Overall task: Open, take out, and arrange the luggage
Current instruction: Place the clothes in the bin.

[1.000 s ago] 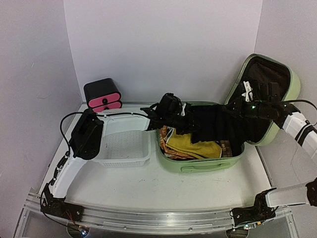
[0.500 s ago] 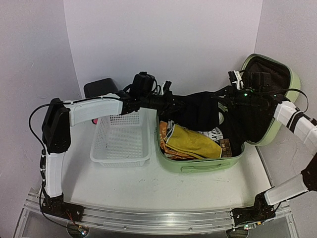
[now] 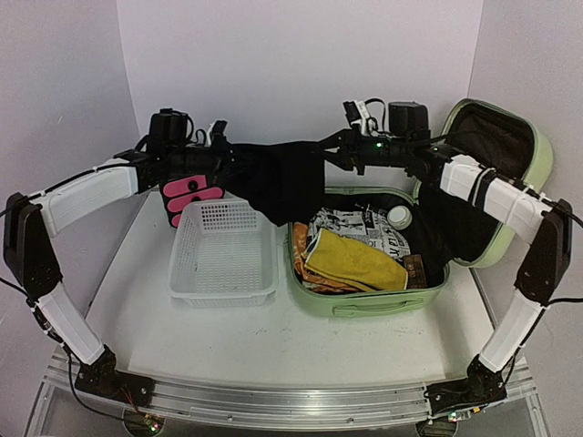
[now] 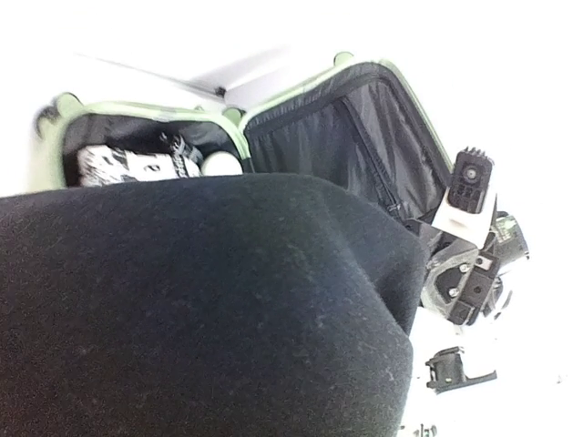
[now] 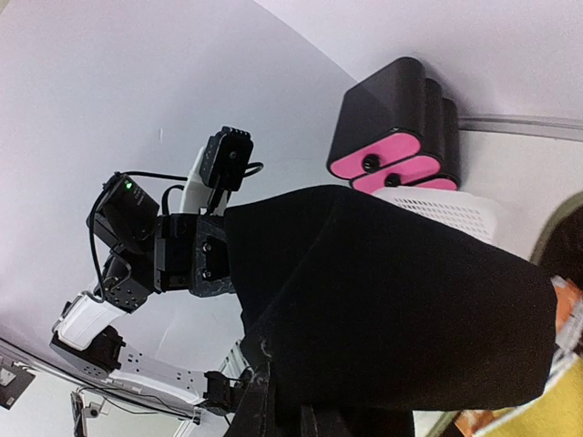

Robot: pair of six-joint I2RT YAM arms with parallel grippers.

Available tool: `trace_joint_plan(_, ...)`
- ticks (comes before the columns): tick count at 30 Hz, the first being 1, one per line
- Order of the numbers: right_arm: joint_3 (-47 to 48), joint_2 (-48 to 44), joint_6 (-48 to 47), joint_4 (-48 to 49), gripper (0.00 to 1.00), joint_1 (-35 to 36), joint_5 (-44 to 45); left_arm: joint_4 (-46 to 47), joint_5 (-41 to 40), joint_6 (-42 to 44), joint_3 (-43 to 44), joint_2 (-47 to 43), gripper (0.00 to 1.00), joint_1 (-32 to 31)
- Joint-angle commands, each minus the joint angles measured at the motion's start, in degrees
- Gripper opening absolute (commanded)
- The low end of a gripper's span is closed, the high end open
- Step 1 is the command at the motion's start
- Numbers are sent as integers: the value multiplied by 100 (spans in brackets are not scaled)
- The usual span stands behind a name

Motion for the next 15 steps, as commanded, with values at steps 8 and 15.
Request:
trace_joint_plan(8,2717,2091,526,893,6,692,-12,-2361,464,1518,672,-847,0,1412)
trace_joint_plan(15,3802,3077,700,1048,6,797,92,-2506,784,1598,618,-948,0,1954)
